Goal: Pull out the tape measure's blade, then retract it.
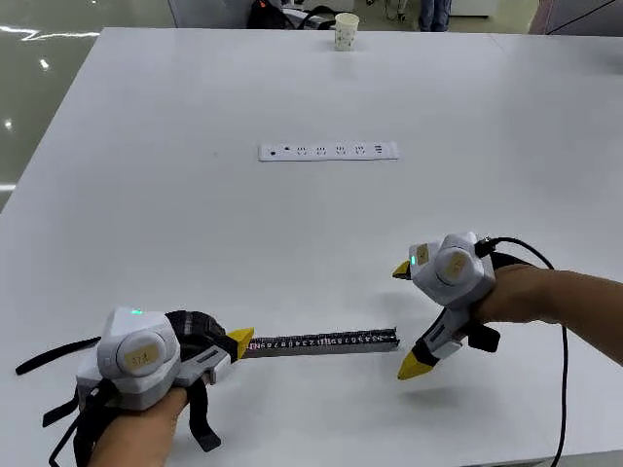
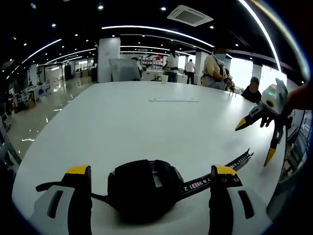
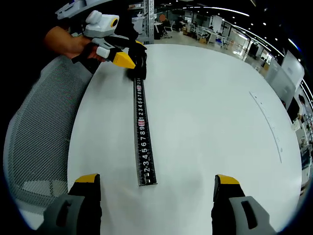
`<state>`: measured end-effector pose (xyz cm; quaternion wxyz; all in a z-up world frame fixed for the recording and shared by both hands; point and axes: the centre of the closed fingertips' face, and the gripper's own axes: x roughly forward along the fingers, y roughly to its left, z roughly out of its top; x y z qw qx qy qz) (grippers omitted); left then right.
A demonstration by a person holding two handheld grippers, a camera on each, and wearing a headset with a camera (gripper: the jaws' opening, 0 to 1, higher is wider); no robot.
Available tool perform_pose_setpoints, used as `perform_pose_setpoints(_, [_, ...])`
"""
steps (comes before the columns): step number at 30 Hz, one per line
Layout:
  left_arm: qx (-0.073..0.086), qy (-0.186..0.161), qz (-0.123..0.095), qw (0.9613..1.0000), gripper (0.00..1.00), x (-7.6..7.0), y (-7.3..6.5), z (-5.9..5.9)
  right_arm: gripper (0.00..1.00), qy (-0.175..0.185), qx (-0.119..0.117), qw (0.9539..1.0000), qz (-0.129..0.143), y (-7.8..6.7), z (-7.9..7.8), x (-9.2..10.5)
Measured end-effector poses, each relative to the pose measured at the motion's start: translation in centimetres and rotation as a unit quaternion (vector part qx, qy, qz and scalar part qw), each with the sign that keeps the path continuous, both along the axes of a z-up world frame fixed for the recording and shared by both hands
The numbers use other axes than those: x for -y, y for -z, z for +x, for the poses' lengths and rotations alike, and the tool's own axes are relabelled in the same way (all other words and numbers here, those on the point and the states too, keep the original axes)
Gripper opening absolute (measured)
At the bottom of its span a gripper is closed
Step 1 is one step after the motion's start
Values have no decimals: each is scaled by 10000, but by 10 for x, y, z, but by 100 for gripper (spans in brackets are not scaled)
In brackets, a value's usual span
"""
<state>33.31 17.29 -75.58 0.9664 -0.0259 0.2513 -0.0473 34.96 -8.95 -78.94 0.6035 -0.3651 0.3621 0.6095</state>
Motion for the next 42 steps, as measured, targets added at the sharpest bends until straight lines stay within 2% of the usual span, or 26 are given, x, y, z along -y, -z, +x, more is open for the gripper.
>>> perform_pose_setpoints(2, [-3,-62,3,10000,99,1,3,-1,92,-51,-7,10000,-20,1,-1,0])
perform_pose_setpoints(6, [187,15,164,9997,99,7,2,0,80,-273,15,9996,-53,3,-3,1])
perform_pose_setpoints(7, [231,24,241,9994,99,7,1,0,73,-302,30,9995,-59,3,-3,1])
perform_pose_setpoints(8, [329,27,481,9983,99,4,-3,2,69,-322,27,9994,-82,4,-3,1])
perform_pose_setpoints(10, [334,-3,328,9989,99,5,-2,4,62,-355,11,9993,-109,4,-4,1])
perform_pose_setpoints(11, [253,-19,283,9993,99,5,0,5,60,-366,-31,9992,-142,5,-6,1])
perform_pose_setpoints(13, [230,-115,200,9995,99,2,2,7,52,-456,-31,9987,-222,8,-7,2])
perform_pose_setpoints(16, [220,-201,168,9994,99,-1,3,8,44,-502,-56,9982,-321,11,-10,3])
perform_pose_setpoints(19, [226,-257,71,9994,99,-3,5,8,42,-492,-62,9980,-403,14,-10,4])
perform_pose_setpoints(24, [208,-268,152,9993,99,-5,6,7,33,-554,-58,9974,-463,16,-11,3])
perform_pose_setpoints(25, [163,-315,85,9993,99,-6,8,6,31,-562,-49,9973,-473,17,-11,4])
perform_pose_setpoints(28, [137,-373,89,9992,99,-9,9,5,23,-515,-46,9974,-496,18,-10,5])
perform_pose_setpoints(35, [181,-390,70,9991,99,-10,7,6,15,-557,-61,9971,-522,18,-13,4])
perform_pose_setpoints(38, [160,-399,32,9991,99,-9,7,6,13,-569,-37,9971,-514,18,-13,2])
perform_pose_setpoints(42, [213,-399,29,9990,99,-9,6,6,12,-518,-43,9973,-513,19,-13,2])
